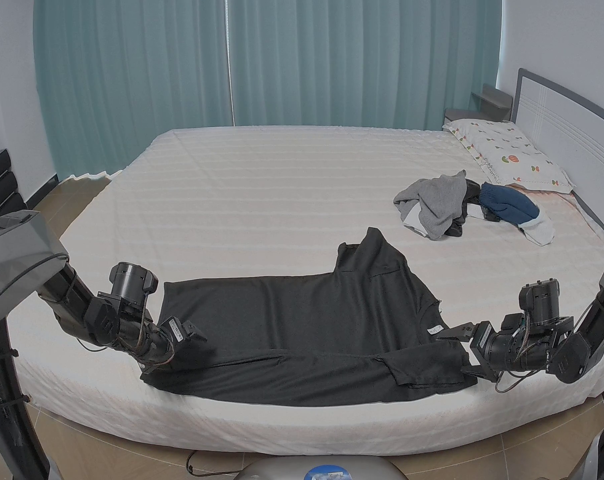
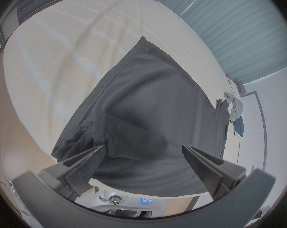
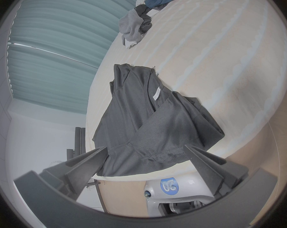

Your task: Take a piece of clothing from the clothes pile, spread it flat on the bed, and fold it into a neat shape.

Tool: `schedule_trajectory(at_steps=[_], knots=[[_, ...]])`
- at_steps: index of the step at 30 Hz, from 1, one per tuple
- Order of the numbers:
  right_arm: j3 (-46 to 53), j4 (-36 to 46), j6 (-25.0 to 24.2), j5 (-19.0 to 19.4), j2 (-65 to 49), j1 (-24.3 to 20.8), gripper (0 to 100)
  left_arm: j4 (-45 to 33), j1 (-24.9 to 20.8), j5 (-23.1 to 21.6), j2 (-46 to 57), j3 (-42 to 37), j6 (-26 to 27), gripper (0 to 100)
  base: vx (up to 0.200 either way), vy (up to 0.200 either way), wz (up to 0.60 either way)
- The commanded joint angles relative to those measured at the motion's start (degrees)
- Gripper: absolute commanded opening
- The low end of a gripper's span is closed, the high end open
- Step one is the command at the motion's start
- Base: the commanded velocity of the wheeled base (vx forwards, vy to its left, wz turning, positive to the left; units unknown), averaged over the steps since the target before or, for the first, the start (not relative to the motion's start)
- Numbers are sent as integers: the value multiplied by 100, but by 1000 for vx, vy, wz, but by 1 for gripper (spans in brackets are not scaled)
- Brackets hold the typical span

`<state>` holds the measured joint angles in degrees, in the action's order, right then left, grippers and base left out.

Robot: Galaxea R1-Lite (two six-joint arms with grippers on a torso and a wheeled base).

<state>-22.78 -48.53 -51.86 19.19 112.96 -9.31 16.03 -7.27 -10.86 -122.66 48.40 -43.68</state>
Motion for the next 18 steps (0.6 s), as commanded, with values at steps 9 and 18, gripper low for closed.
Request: schedule_trajectory(at_steps=[9, 18], knots=[[2, -7, 9, -3, 77, 0, 100, 14, 243, 524, -504, 829, -343, 100, 0, 0, 0], [11, -69, 9, -20, 104, 17, 100, 665, 718, 532, -416, 1128, -1240, 100, 0, 0, 0]])
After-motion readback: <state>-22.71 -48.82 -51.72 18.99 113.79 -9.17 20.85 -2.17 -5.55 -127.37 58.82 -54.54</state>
